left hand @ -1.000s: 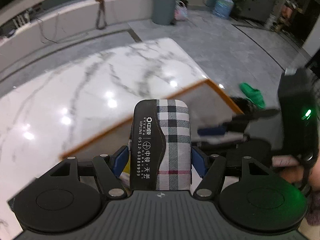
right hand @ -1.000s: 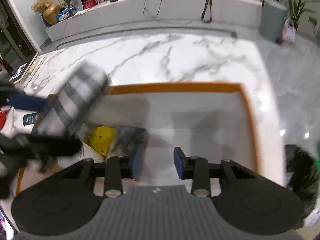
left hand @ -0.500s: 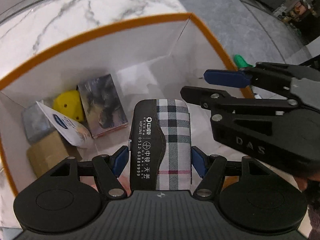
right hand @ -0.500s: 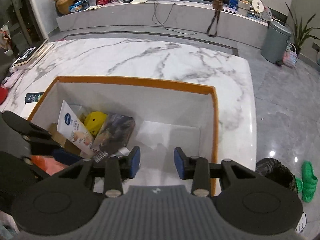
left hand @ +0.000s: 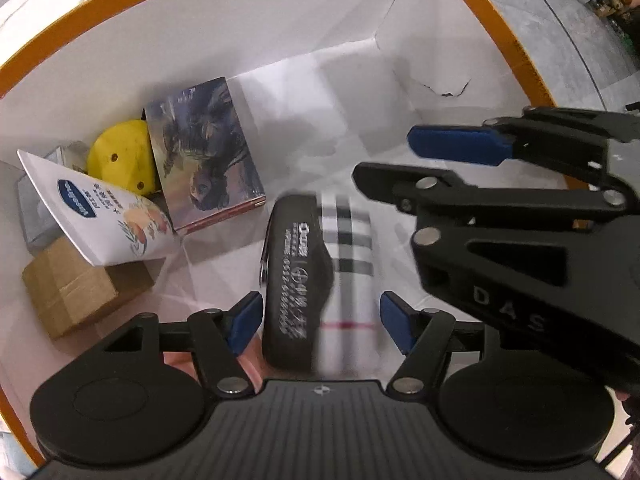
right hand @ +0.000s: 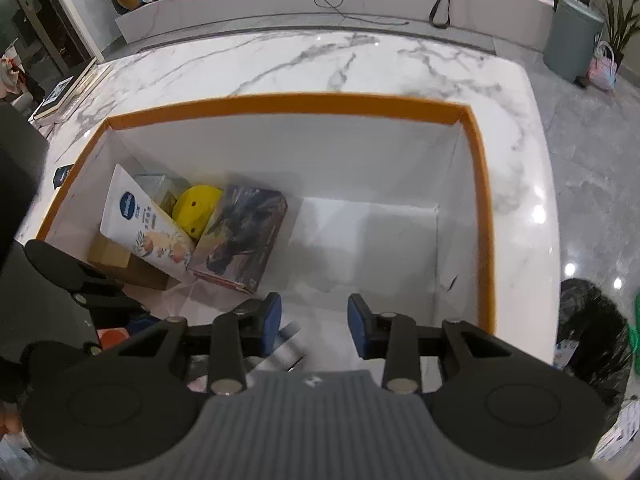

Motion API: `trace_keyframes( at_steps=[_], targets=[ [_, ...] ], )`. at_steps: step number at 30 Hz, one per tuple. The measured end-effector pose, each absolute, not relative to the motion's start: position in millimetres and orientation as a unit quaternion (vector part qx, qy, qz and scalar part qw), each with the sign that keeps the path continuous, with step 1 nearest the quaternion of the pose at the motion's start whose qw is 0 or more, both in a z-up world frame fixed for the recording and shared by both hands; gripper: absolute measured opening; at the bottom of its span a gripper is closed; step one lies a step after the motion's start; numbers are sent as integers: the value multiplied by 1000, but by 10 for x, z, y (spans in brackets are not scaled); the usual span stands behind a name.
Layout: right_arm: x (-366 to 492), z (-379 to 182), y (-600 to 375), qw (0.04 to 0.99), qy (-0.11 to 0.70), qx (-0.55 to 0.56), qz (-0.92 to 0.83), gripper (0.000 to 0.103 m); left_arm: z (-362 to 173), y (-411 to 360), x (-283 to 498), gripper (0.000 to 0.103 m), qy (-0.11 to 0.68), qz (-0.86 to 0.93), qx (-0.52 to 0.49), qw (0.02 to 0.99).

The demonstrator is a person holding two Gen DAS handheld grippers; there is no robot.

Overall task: Organize rigid objects
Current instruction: 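Lower the plaid case into the box with the left tool while the right tool releases the PHOTO CARD box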

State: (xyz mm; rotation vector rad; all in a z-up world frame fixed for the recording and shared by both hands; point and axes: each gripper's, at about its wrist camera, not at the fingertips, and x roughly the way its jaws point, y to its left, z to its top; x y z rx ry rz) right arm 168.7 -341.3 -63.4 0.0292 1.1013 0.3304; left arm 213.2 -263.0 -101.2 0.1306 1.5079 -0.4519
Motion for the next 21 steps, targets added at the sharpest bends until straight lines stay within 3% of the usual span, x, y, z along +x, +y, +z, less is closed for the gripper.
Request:
trace_keyframes(
  at_steps=[12,14,15,16,21],
  targets=[
    [1755,-867,-3348,804,578,47,132,39,-508,-2209,1961,76,611,-251,65,748],
    [1790,-883,-3348,800,584,62,124,46,-365,-2141,1913,76,592,-255,67,762],
    [1808,-883,-3350,797,589,69,117,57,-322,-2106,1909,76,584,-251,67,769],
    [1826,-885,-3340,794,593,71,112,59,-280,-2064,1903,76,576,-247,68,776],
    [1891,-949,-3186,774,621,51,114,57,-191,-1904,1919,76,556,-241,57,794]
  ],
)
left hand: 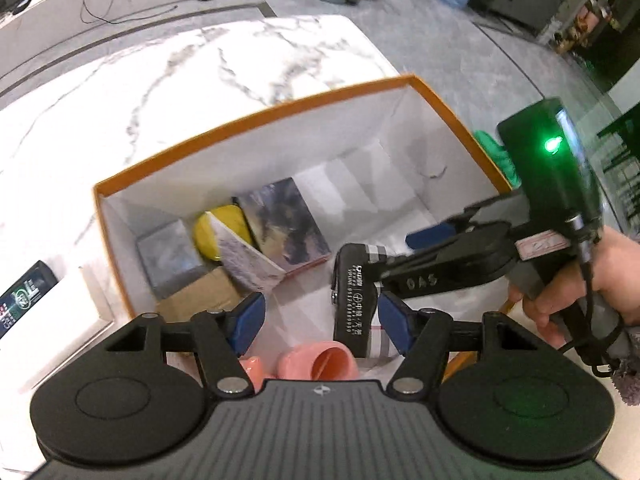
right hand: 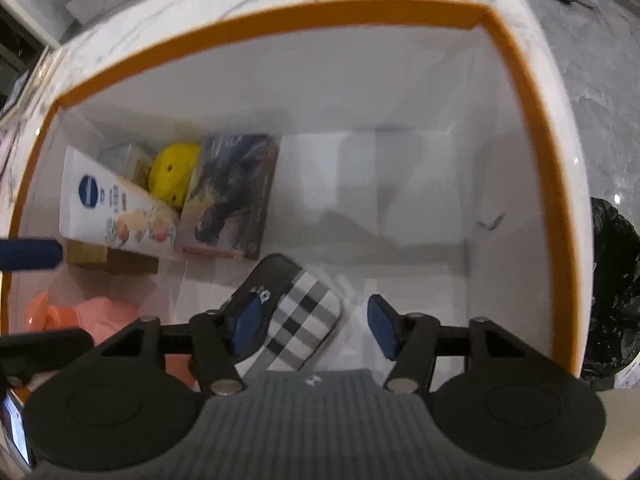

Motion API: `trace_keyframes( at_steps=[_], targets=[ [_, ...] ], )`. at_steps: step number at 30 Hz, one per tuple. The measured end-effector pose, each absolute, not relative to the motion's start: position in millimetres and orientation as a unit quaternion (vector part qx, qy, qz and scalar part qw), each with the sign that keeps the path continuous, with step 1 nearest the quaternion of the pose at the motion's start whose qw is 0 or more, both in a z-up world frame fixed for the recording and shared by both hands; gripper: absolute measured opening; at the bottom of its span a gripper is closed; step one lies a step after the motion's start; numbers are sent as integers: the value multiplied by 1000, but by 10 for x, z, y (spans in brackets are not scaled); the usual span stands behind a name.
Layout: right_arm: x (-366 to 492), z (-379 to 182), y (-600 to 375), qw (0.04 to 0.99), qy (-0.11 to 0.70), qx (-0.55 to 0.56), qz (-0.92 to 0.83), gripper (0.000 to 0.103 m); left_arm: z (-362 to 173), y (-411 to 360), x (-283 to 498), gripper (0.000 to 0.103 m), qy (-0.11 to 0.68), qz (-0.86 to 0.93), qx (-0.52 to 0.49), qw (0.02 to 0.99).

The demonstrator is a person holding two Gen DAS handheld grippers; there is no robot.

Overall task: Organize rigid objects
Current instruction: 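Lower the plaid case into the box with the left tool while the right tool releases the PHOTO CARD box, then withdraw both tools from the box toward the shampoo bottle and white box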

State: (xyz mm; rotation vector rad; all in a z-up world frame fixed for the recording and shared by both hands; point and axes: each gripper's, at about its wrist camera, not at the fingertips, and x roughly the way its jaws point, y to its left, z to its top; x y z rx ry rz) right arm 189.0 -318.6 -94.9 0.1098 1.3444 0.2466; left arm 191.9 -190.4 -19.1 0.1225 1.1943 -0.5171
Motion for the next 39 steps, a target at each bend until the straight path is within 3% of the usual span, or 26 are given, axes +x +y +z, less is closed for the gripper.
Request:
trace_keyframes(
  at_steps=[3,10,13,19,29,33,37,39],
  targets=[
    [1902,-992,-3086,761,635,43,126,49,-160,-1815,1900,76,550,-240,50,798],
    [1877,-991,-2894,758,633,-8,156,47,-66,-1608,1825,76,539,-235,38,808],
    [1862,-1010,-2812,745,638,15,196,36,-44,-1528,1804,76,535,-235,36,811],
    [1794,-959,-2562,762,618,-46,186,37,22,-1313,1735,76,529,-221,26,819],
    [1718,-818,-2532,775,612,-37,151,38,131,-951,1570,76,519,-214,19,827],
    [1578,-596,-2419,804,574,-58,144,50,187,-786,1504,76,509,-212,16,834],
    [1449,-330,-2238,834,525,-80,150,52,237,-629,1420,76,497,-212,11,841],
    [1400,-200,-2139,847,500,-84,158,58,262,-521,1369,76,489,-212,9,846]
  ],
)
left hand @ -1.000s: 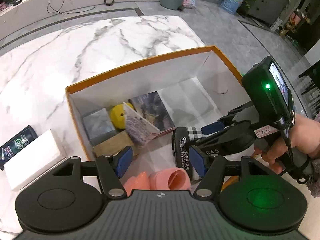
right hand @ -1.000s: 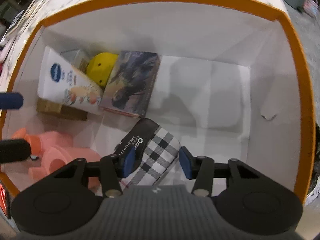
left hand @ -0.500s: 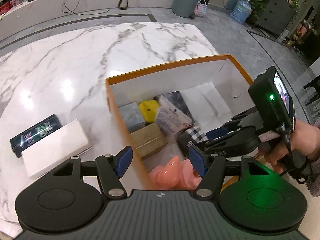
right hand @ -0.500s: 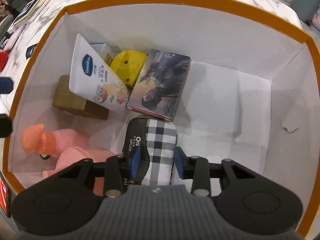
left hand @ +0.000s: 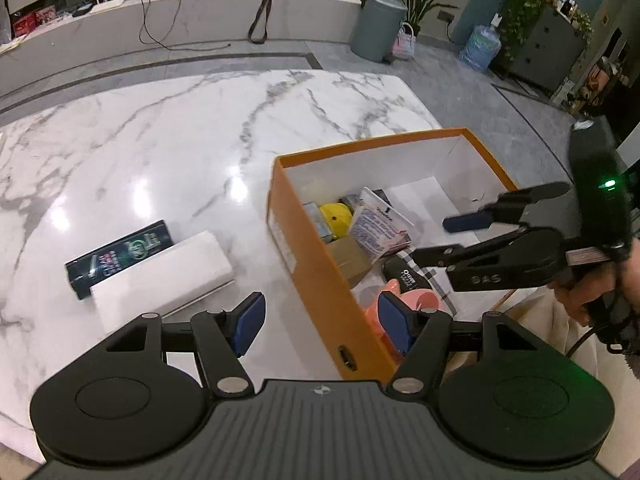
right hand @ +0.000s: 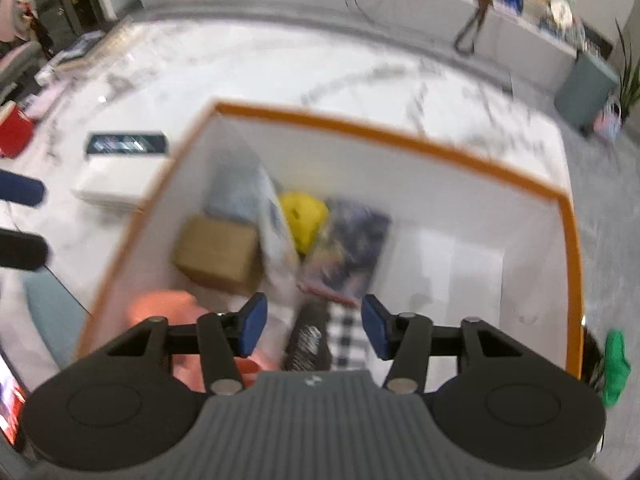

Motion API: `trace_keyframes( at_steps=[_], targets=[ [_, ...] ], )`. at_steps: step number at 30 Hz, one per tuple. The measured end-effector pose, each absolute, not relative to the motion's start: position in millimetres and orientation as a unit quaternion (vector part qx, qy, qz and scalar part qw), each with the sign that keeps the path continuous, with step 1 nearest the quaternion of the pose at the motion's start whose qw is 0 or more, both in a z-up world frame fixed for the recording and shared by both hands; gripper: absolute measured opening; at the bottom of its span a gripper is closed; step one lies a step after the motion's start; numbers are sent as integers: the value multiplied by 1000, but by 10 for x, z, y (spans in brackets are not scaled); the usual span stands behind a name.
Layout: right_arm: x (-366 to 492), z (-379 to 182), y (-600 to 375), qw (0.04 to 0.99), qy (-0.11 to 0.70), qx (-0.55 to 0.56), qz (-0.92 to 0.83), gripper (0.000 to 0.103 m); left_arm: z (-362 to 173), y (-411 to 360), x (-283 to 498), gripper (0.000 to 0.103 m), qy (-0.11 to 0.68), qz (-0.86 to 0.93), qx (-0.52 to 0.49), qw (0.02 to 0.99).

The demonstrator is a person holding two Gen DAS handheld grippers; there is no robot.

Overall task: Organize rigid objects
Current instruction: 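Withdraw both tools from the box toward the shampoo bottle and white box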

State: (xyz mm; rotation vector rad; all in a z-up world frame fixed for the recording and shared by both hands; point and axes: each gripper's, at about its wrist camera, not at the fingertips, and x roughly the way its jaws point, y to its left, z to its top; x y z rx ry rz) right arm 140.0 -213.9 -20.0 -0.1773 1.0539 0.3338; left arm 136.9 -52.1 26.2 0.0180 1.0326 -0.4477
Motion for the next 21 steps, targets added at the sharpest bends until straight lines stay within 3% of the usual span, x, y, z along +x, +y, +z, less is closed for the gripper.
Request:
trace_keyframes(
  at_steps=[7,21],
  targets=[
    [1247,208,-1683,869,440,-104,201,62,302,-167,1238,76,467,-201,-9,861],
    [1140,79,-775,852,435,-163,242,63,68,440,1132,76,449,-179,-22,875]
  ],
)
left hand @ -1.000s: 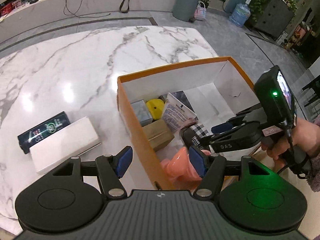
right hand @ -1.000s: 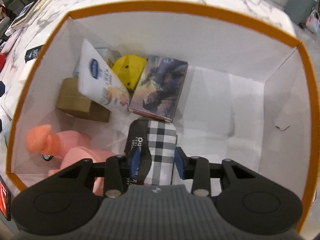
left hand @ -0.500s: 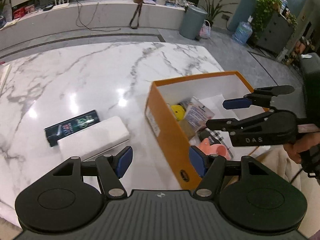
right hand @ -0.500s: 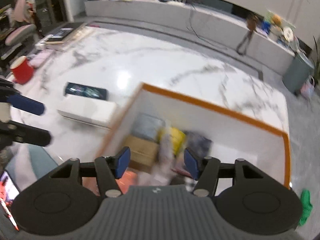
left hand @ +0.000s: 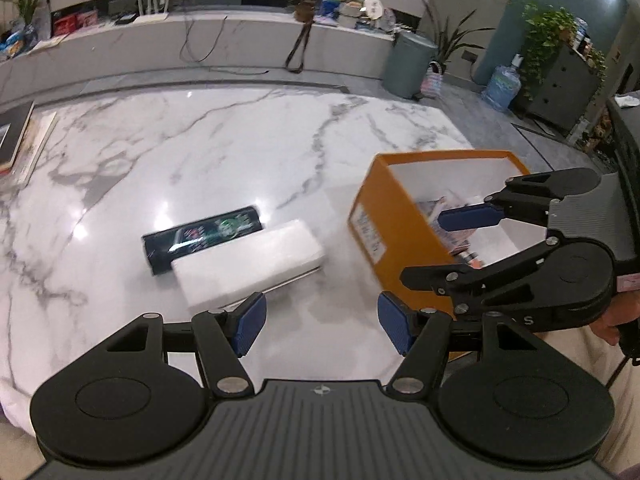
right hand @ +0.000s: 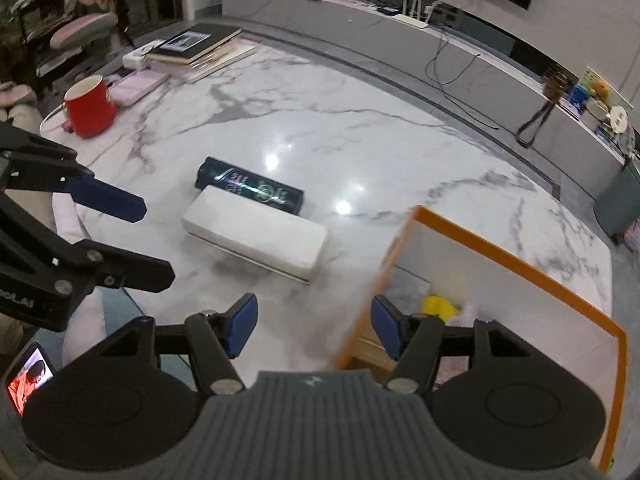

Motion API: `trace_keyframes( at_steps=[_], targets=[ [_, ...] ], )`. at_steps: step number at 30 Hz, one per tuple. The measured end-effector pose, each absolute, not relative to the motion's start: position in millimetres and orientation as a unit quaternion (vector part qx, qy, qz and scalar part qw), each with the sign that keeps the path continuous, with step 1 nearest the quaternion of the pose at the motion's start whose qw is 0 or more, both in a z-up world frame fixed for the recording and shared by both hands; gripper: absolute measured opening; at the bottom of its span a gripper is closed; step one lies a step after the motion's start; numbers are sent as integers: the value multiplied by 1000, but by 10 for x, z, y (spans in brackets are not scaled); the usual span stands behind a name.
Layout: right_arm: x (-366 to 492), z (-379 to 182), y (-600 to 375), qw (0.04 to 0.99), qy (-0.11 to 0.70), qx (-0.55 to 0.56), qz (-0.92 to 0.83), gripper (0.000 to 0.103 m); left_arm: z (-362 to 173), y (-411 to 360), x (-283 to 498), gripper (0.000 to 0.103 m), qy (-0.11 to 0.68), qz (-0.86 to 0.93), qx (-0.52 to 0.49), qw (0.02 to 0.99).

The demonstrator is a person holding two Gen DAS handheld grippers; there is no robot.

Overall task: Organize rigid objects
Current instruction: 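Withdraw both tools from the box toward the shampoo bottle and white box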

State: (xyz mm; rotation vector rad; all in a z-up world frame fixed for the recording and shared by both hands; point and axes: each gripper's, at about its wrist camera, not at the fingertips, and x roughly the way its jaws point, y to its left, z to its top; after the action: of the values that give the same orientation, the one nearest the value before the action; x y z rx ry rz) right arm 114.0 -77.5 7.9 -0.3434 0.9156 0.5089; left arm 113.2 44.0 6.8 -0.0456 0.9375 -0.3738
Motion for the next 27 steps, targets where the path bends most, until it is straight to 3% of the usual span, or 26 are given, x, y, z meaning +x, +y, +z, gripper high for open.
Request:
trace_keyframes(
  at_steps=[8,12,19,27],
  targets=[
    [1288,-176,-419,833,451,-183,262,61,-224,787,1218,76,474,-156,-48,865],
    [1385,-302,-297,824,462,-187,269,58,-322,897,1268,83,485,-142,-60,861],
    [1516,-463,-122,808,471,-205,289,58,-535,1098,1367,84,513,-103,-96,847],
    [1802,-619,139,764,463,-297,338,70,-562,1000,1645,84,510,-136,-21,849]
  ],
)
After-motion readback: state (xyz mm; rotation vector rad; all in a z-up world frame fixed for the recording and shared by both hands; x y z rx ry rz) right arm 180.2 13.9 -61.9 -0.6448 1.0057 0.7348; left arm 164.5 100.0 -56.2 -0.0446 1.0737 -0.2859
